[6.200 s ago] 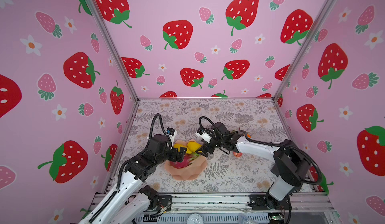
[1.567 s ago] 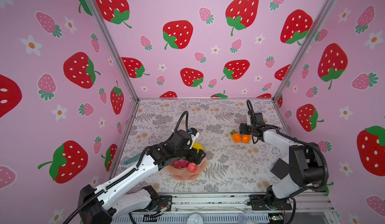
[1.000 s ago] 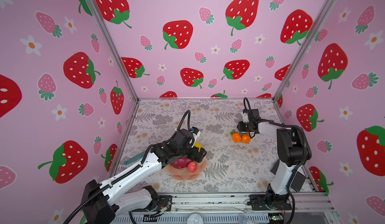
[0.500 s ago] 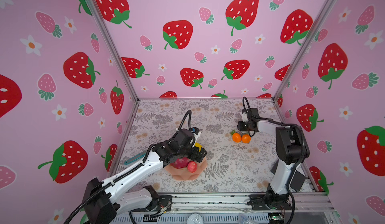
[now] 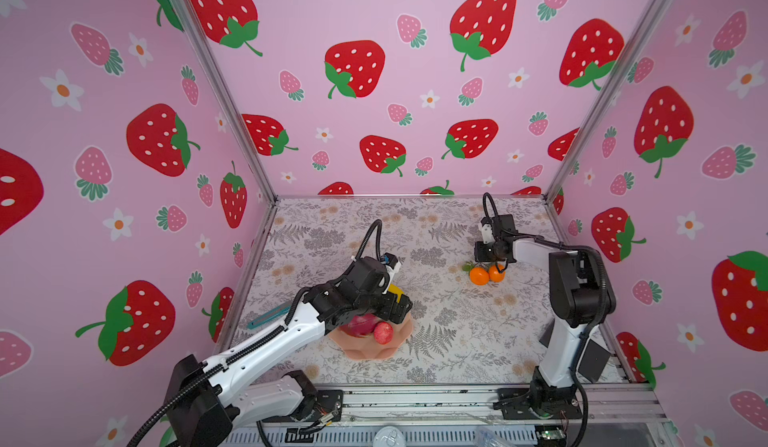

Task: Place and organize the fake fruits in the fruit bowl
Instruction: 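Grasp the orange tangerines by their stem with the right gripper and lift, then carry the tangerines over the bowl and lower them beside the apple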

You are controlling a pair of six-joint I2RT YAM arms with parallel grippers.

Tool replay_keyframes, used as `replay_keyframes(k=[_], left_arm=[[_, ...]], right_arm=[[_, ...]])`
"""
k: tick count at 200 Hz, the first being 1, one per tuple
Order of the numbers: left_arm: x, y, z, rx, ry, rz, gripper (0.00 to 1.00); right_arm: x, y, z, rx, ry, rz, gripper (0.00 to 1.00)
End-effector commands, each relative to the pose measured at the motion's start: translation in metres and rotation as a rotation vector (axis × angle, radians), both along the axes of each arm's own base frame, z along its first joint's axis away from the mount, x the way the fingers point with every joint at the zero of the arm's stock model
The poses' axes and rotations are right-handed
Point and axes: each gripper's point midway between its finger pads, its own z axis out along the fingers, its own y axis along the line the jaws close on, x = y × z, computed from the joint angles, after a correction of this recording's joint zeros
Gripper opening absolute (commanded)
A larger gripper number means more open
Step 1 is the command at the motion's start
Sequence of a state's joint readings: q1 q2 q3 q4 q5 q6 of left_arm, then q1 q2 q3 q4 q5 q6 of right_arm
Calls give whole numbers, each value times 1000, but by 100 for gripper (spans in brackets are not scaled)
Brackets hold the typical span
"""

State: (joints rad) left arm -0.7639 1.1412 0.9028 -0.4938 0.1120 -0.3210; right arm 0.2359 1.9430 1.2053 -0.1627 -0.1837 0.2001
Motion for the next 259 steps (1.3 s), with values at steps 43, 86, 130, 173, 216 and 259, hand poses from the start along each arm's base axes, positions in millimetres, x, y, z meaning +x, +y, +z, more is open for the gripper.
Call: replay_keyframes(k=[43, 86, 130, 173, 216, 259], left_arm=[[-2, 11, 23, -21, -49, 39, 99], [-24, 31, 22, -109, -10, 120, 99], [-47, 62, 32, -178, -9, 215, 99], [-58, 84, 35, -144, -10, 263, 99], [-62, 94, 33, -146, -14, 292, 99], [-66, 105, 39, -144, -44, 314, 99]], right_arm=[[-26, 45, 109, 83, -342, 142, 5], [-112, 110, 170, 202, -661, 386, 4], [-200, 147, 214, 487, -817, 567, 3], [-254, 182, 227, 581, -871, 653, 3], [-299, 224, 230, 683, -889, 815, 3], [-307, 253, 209, 642, -849, 850, 3]])
